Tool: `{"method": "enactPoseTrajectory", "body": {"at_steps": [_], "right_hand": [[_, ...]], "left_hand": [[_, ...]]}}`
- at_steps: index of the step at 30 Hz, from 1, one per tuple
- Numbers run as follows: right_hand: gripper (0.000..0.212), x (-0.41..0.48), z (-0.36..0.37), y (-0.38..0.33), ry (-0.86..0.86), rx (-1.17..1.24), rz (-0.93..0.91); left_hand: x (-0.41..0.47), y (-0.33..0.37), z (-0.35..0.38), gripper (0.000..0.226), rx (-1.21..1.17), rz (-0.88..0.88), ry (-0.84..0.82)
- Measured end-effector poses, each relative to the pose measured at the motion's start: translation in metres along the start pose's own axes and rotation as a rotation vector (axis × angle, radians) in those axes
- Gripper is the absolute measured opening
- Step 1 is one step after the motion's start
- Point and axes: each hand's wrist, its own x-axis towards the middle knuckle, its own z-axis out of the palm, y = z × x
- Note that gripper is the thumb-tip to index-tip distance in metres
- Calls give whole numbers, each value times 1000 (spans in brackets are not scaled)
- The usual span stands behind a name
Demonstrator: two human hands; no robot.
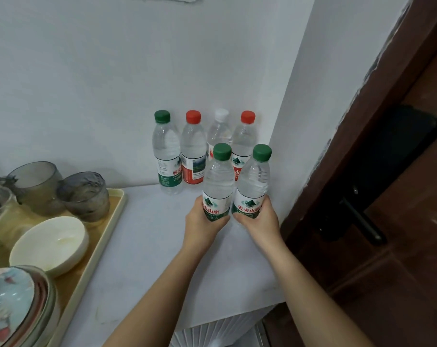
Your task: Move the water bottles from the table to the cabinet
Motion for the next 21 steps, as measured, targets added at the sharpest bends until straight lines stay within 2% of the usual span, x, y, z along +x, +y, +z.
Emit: {"method": "enactPoseTrajectory", "body": {"at_steps": [4,8,12,17,21], "right_hand": [[65,10,2,-1,39,-25,-14],[55,21,1,-1,40,-77,-34],[54,31,0,-5,74,-127,-76],[53,40,3,-5,165,-110,-68],[44,47,3,-1,206,-127,-69]], "left_hand": [[12,0,7,65,-6,2,-4],[19,-1,12,63,13,16,53],[30,5,18,66,135,46,116],[37,12,25,66,131,36,189],[42,16,29,66,127,40,208]]}}
